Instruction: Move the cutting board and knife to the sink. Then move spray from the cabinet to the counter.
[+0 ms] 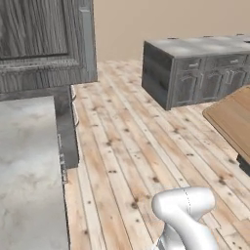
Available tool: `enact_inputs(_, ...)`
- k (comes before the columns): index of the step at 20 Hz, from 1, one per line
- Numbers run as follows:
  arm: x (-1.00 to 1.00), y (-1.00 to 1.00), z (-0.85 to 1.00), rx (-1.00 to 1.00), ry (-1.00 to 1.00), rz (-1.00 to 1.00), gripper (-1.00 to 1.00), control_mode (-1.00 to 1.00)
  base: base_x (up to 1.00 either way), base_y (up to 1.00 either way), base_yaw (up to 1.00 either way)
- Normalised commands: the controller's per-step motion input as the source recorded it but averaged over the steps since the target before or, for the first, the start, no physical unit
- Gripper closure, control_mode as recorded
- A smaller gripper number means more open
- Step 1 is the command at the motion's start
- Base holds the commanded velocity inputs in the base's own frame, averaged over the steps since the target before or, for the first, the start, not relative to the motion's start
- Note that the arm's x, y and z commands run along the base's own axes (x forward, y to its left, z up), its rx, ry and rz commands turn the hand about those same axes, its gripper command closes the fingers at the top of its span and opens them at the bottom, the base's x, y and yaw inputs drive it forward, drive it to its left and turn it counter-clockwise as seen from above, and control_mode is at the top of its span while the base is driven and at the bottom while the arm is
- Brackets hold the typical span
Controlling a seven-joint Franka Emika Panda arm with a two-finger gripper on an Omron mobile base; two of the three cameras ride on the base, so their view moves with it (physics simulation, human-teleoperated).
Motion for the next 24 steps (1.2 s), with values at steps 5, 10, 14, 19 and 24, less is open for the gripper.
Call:
enact_inputs(5, 0.00, 0.00, 0.00, 0.00, 0.00, 0.00, 1.00, 1.00, 0.42, 0.05, -0.42)
enact_inputs(10, 0.00, 0.00, 0.00, 0.00, 0.00, 0.00, 1.00, 1.00, 0.96, 0.17, -0.08)
enact_inputs(14, 0.00, 0.00, 0.00, 0.00, 0.00, 0.00, 1.00, 1.00, 1.00, 0.01, 0.00)
enact_inputs(19, 0.00, 0.00, 0.00, 0.00, 0.00, 0.00, 1.00, 1.00, 1.00, -0.09, 0.05)
enact_inputs(24, 0.00, 0.00, 0.00, 0.00, 0.00, 0.00, 1.00, 1.00, 1.00, -0.66, 0.03)
